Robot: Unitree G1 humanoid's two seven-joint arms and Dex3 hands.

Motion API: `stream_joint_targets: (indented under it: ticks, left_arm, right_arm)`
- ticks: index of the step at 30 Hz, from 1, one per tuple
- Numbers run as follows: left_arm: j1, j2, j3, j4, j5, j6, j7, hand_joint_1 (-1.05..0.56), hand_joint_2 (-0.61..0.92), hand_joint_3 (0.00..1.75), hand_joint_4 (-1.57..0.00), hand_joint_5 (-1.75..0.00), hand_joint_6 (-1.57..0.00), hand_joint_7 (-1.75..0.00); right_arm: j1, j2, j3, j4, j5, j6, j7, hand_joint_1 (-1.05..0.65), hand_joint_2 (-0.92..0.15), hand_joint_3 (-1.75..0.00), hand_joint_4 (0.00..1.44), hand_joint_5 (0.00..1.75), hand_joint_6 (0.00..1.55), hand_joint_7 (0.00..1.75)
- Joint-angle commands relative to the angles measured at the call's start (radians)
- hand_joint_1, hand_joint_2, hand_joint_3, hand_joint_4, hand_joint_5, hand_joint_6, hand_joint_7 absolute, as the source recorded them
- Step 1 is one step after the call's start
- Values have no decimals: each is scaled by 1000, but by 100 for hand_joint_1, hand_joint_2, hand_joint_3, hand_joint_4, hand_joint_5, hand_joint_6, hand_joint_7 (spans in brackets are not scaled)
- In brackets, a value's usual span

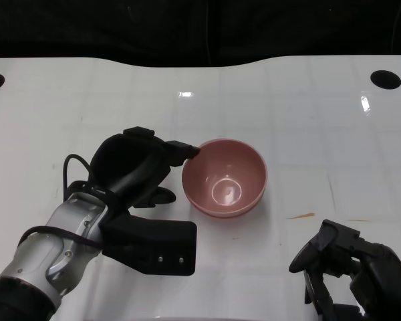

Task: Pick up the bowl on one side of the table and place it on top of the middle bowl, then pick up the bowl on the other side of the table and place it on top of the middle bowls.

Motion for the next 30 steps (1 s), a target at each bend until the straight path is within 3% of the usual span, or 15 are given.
stream_joint_targets:
  ticks: [1,20,26,30]
  left_arm:
    - [-26,8,-5,22,5,3,-7,-41,92,2,-46,-34,-56,0]
    - [-70,-8,-50,74,47,58,-30,-43,92,4,-40,-27,-50,0]
    - [-76,-17,-51,82,48,63,-6,-43,91,3,-38,-27,-40,0]
    - [-66,-20,-42,69,41,55,17,-43,92,4,-28,-25,-27,0]
  right_arm:
    - [6,-4,-14,-6,8,1,-2,-16,-47,-127,78,171,77,136]
    - [7,-5,-14,-7,5,-3,-2,-16,-48,-127,78,170,76,136]
    - [5,-6,-14,-4,3,-6,-2,-16,-48,-127,78,171,76,136]
    - [3,-6,-14,-2,3,-8,-2,-16,-47,-127,78,170,76,136]
